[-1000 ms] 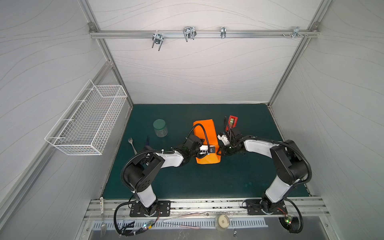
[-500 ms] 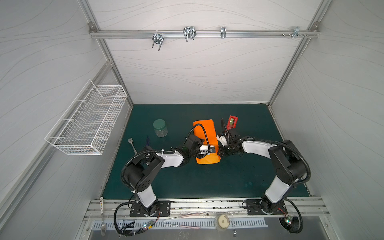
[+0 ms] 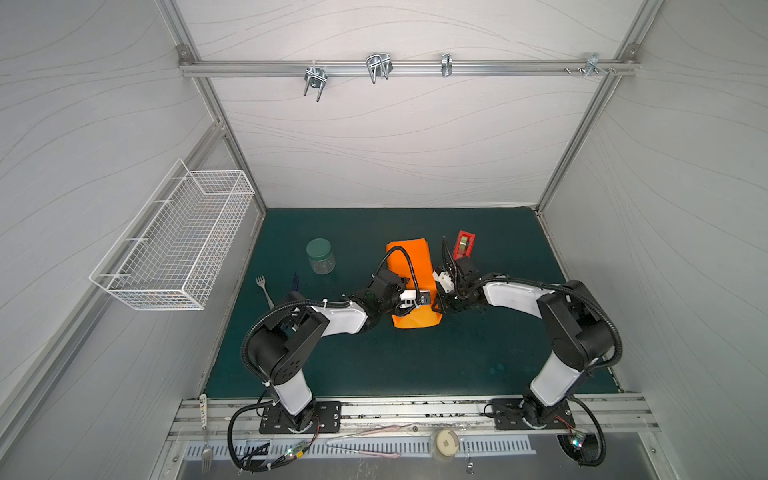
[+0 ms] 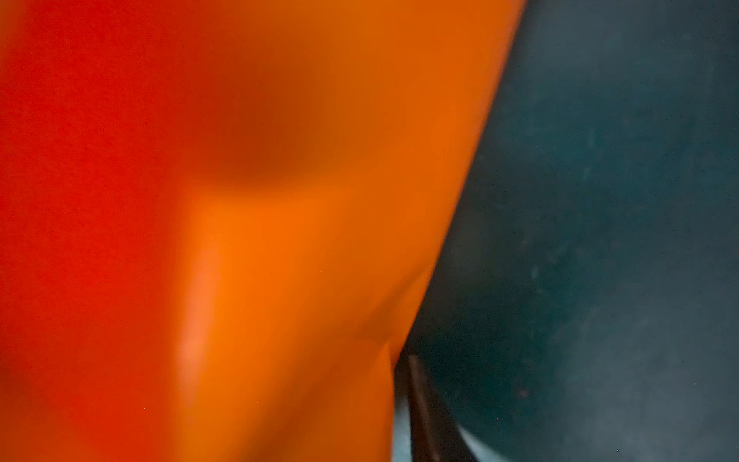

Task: Wrap a gift box in wrapping paper
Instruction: Fold the third fold of the wrapping paper on the gift box.

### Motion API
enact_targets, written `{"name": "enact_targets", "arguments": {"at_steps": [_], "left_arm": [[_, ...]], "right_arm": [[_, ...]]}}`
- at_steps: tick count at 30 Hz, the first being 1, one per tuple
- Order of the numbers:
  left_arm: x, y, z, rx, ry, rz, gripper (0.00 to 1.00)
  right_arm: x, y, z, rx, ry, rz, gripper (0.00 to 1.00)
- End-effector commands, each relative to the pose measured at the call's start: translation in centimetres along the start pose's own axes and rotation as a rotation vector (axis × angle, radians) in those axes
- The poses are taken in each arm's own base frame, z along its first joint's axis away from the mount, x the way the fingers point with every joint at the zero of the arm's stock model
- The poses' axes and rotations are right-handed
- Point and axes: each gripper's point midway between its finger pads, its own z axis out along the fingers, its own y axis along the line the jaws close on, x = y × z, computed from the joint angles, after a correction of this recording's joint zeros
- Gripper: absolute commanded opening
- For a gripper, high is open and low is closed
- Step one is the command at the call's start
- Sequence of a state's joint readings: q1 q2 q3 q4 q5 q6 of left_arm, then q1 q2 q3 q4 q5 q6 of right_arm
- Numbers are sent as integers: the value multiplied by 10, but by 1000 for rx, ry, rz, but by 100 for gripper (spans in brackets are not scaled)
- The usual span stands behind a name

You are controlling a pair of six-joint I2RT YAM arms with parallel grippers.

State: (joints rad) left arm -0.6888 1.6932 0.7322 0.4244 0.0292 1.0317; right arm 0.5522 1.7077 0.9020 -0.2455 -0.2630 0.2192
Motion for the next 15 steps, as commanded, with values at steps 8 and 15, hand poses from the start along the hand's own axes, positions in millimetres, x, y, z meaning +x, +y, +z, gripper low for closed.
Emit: {"name": "enact_targets", "arguments": {"at_steps": [8,15], "left_arm": [[15,-28,2,100,61,-15,71],[5,-16,-7,88,51,-84,74]], "right_arm": [[21,-7,6,23,69,23,15],[20,-8,8,28,69,33,6]]}}
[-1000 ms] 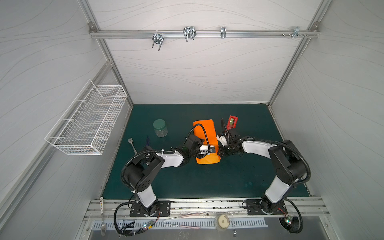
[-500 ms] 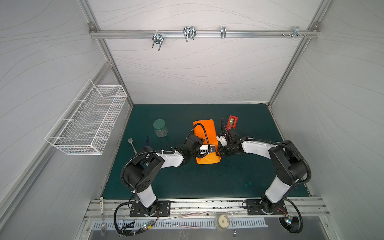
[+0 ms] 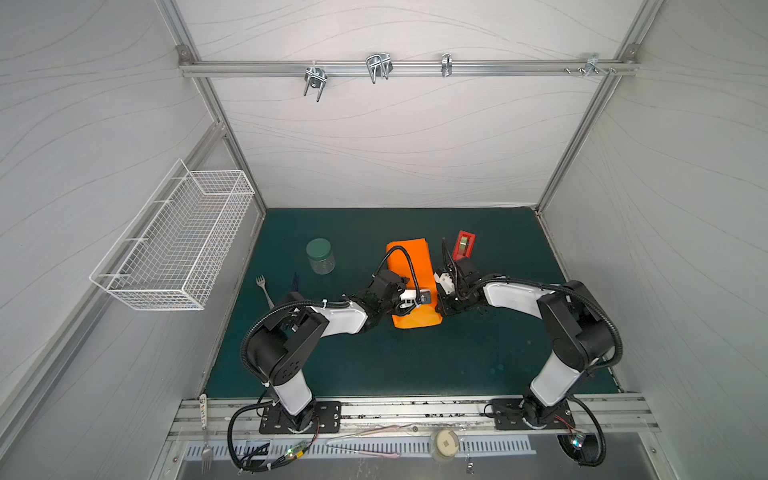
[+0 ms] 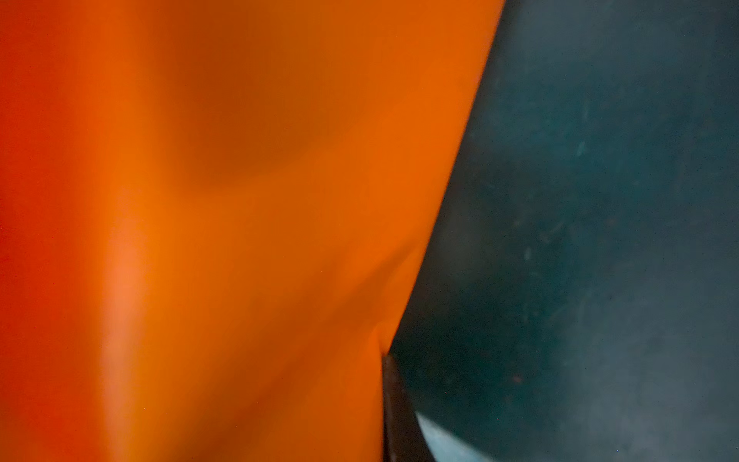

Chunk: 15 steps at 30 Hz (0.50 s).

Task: Wrap a gift box in wrapping paper
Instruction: Fold the third fold of the wrapping paper on the gift box.

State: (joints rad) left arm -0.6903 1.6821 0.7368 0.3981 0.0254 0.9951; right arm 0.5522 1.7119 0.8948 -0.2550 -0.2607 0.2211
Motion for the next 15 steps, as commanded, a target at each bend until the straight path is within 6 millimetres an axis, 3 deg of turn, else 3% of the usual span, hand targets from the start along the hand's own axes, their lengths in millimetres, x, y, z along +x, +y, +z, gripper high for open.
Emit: {"name": "enact_targets", "arguments": {"at_steps": [1,7,15], "left_arm": [[4,-14,-7,81,45,-65,75],[-1,-1,-32,104,111,-261,82],[16,-3,-66,127,297,-565,82]], "right_arm": [[13,-6,6,22,50,24,6],[10,-8,4,24,39,33,6],[8,-11,3,21,30,46,6]]}}
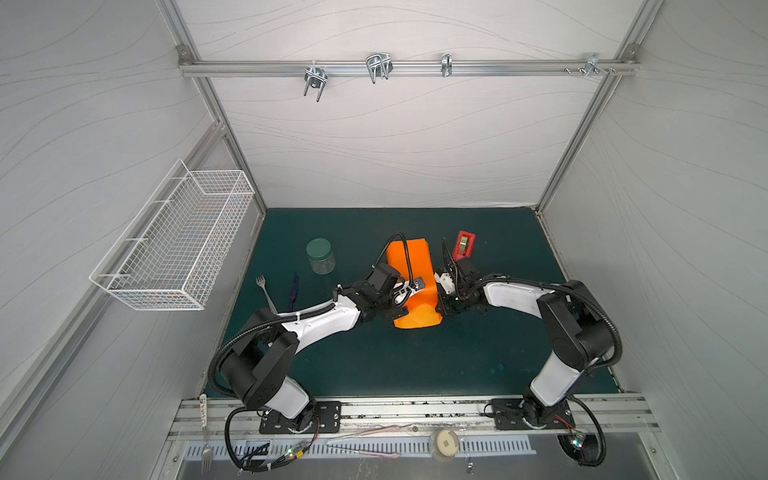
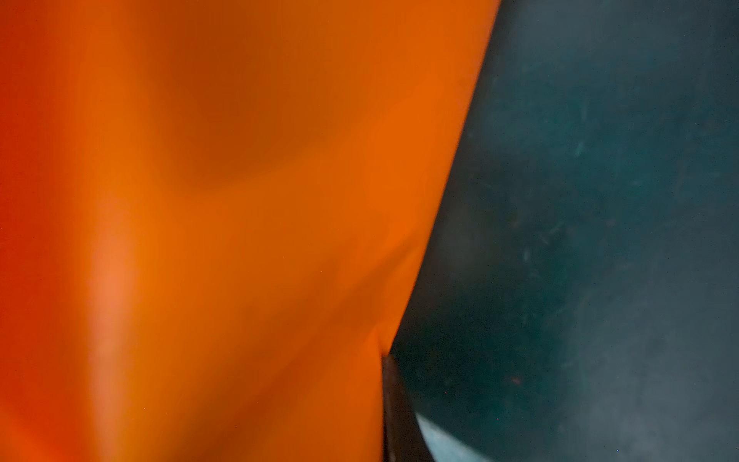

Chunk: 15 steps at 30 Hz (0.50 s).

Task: Wrap a gift box in wrapping paper
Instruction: Fold the third fold of the wrapping paper on the gift box.

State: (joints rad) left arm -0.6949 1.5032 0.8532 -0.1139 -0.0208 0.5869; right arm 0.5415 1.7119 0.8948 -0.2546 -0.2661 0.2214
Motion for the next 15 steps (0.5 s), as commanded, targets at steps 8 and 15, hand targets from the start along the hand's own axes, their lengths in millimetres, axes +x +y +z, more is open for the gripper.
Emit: {"name": "enact_targets", "arguments": {"at_steps": [8,15], "left_arm": [[35,-4,-35,122,203,-557,84],[37,-24,-5,268,174,-800,80]], "right_arm": [[7,-8,4,19,25,35,6],[3,-6,1,13,12,32,6]]}}
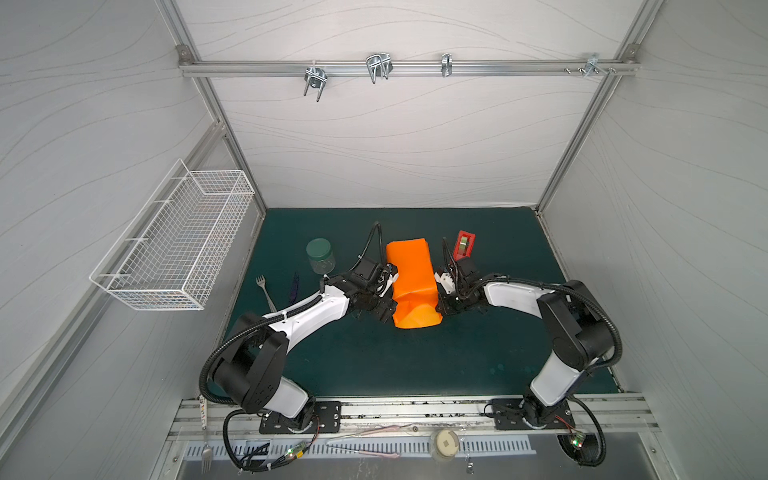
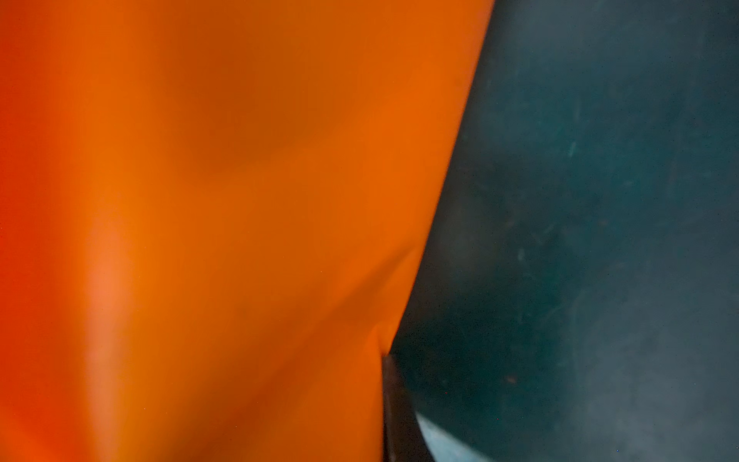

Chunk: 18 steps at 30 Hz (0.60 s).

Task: Wrap a gift box in wrapping paper
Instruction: Fold the third fold of the wrapping paper on the gift box.

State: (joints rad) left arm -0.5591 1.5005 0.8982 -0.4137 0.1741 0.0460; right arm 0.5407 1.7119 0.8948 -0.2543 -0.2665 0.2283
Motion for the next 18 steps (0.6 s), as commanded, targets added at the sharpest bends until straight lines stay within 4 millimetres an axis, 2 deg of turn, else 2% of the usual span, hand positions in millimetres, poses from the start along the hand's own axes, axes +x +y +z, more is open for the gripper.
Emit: {"name": "enact_targets", "arguments": {"at_steps": [1,7,9,14,18], "left_arm": [[-8,-15,13,99,-14,-136,79],[-13,-8,29,77,-16,-253,73],[-15,-7,31,63,-13,-273,67],[-12,-17,40,38,24,-288,54],[-18,-17,46,31,21,-308,50]], "right_arm": [[3,-5,1,11,12,25,6],[0,-8,-1,12,4,30,6],[-1,-8,-2,11,0,33,6],[-3,-9,-3,11,-7,35,6],[-3,-8,-2,4,-4,37,6]]}}
